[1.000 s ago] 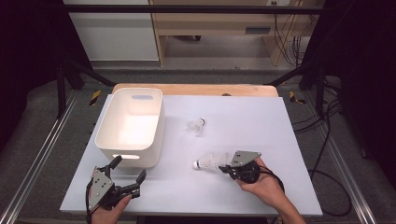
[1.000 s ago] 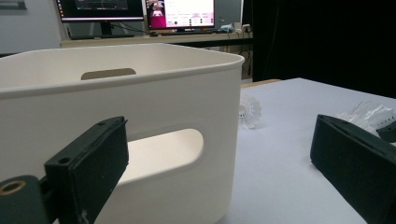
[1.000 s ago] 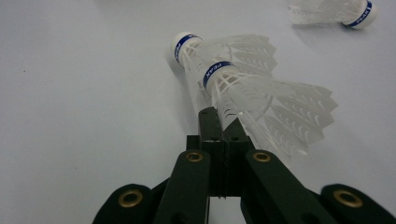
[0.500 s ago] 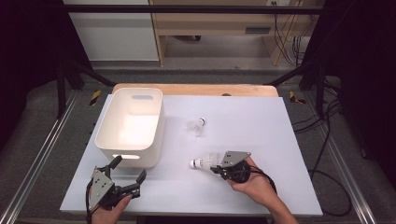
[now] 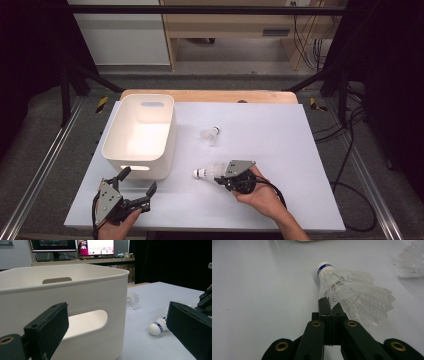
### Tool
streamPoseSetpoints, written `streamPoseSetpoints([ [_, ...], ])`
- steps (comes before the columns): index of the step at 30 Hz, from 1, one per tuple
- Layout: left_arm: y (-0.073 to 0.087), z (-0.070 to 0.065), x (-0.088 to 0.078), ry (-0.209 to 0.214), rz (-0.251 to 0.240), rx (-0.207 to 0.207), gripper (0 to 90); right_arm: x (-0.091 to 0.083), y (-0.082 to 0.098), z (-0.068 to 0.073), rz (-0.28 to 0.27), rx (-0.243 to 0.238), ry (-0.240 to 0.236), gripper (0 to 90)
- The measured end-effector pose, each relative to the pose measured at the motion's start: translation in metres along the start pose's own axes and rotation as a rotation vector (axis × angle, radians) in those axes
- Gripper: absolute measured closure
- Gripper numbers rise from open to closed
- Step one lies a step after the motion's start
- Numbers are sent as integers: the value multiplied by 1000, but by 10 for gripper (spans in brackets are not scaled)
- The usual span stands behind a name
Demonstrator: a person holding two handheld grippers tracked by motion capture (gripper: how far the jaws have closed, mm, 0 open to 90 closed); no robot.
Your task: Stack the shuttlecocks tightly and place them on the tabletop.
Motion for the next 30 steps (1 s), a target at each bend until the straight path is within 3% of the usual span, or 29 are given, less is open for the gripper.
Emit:
streamPoseSetpoints([
  [11, 0, -1, 1, 3, 2, 2, 44, 13, -7, 6, -2, -5, -12, 900],
  [30, 1, -3, 2, 8, 4, 3, 44, 18, -7, 8, 12, -16, -9, 900],
])
Point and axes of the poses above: each handheld gripper's, and its own axes: x roughly forward along the jaws, y roughly out of its underside, z roughly to its left, the point moved 7 cm from there along x, roughly forward along the jaws, and after that the axes turned 11 degrees about y, right-handed, at the moved point
